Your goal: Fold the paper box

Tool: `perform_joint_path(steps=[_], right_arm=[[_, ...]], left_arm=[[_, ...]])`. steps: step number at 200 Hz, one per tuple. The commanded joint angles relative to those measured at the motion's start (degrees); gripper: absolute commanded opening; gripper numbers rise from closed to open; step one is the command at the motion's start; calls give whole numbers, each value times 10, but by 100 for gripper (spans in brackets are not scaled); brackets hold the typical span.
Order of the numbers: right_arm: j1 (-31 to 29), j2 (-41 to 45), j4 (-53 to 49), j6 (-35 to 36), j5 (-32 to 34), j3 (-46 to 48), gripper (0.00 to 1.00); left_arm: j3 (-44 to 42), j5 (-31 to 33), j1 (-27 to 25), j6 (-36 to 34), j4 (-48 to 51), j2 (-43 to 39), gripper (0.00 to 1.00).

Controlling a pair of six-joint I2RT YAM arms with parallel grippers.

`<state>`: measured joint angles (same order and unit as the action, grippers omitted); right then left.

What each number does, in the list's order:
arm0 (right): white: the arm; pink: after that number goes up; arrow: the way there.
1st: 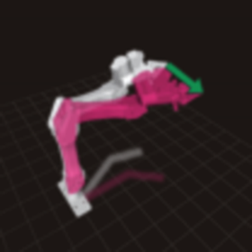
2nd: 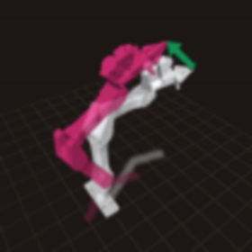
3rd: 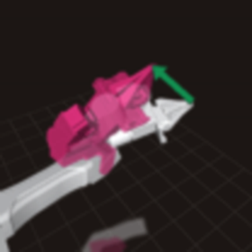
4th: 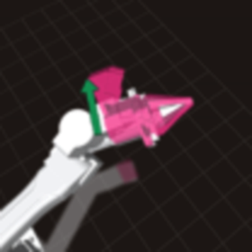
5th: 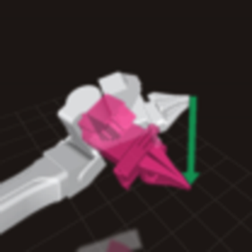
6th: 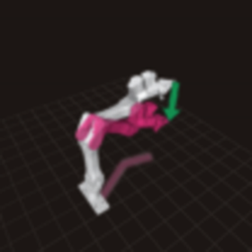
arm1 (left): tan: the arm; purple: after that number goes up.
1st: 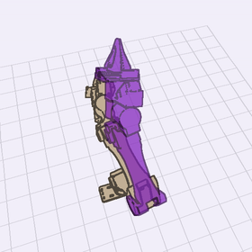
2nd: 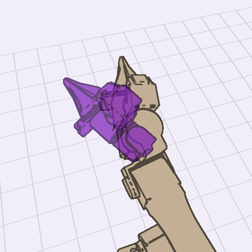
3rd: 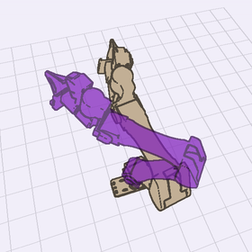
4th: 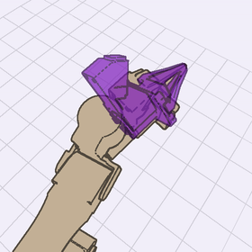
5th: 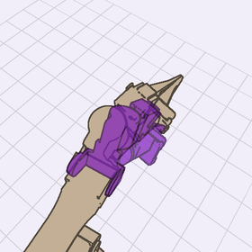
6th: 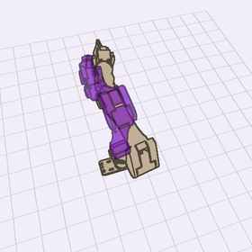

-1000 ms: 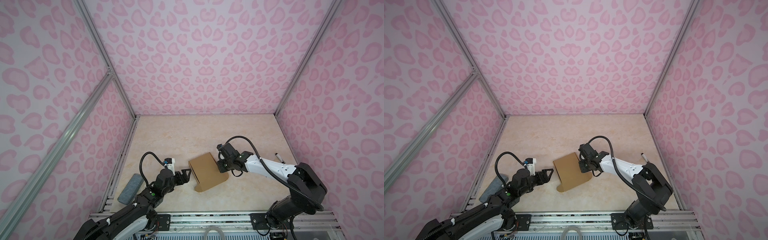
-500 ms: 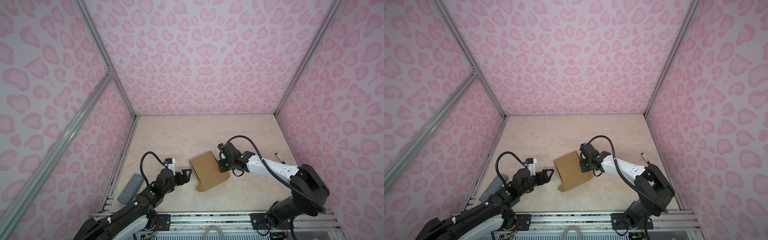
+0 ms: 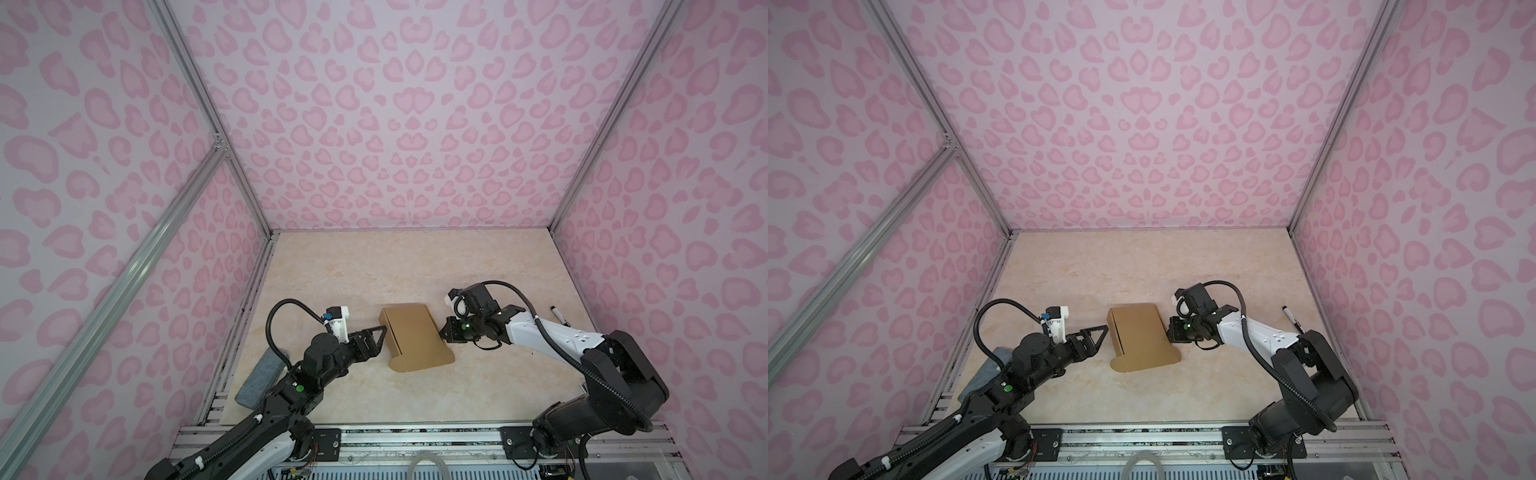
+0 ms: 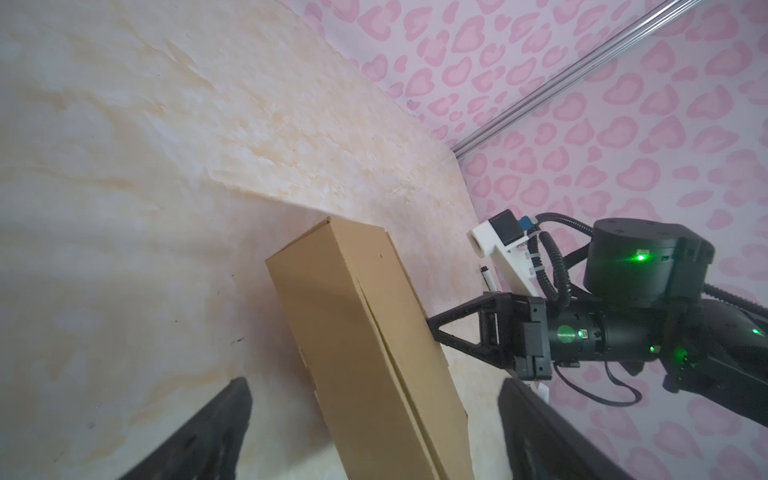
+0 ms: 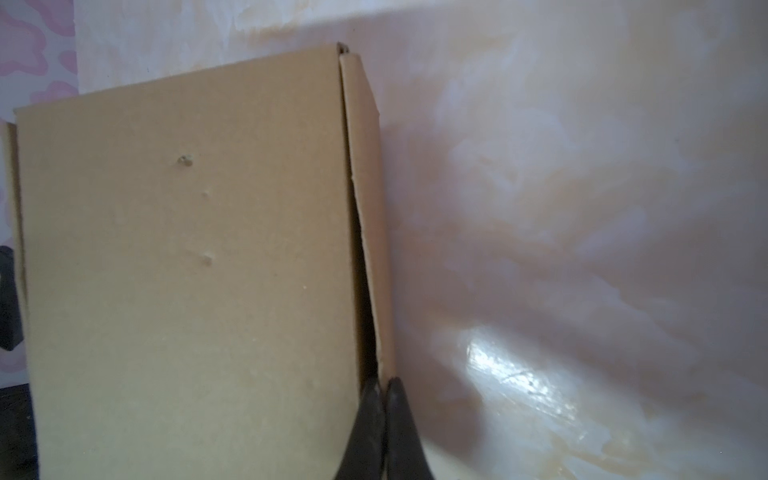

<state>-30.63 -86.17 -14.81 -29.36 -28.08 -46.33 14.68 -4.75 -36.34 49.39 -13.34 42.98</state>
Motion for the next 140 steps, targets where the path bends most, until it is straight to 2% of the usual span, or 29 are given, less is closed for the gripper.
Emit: perform_joint_path(steps=[1,13,15,65,116,140], right_arm=[[1,6,19,-7,-33,3,0],[1,9,20,-5,-38,4,0],[1,10,21,-4,-39,4,0],[3,10,45,-10,-72,15,0],[4,13,51,-12,-77,18,0],[4,13,53,-14,-77,19,0]], left_arm=[[9,-16,-1,8,-10,20,96],[12,-16,-1,15,-12,30,97],[12,-16,-1,16,-10,32,100],[29,-25,-12,42,-25,77,98],[23,-23,-22,51,-43,71,100],[19,-19,-27,51,-49,65,94]])
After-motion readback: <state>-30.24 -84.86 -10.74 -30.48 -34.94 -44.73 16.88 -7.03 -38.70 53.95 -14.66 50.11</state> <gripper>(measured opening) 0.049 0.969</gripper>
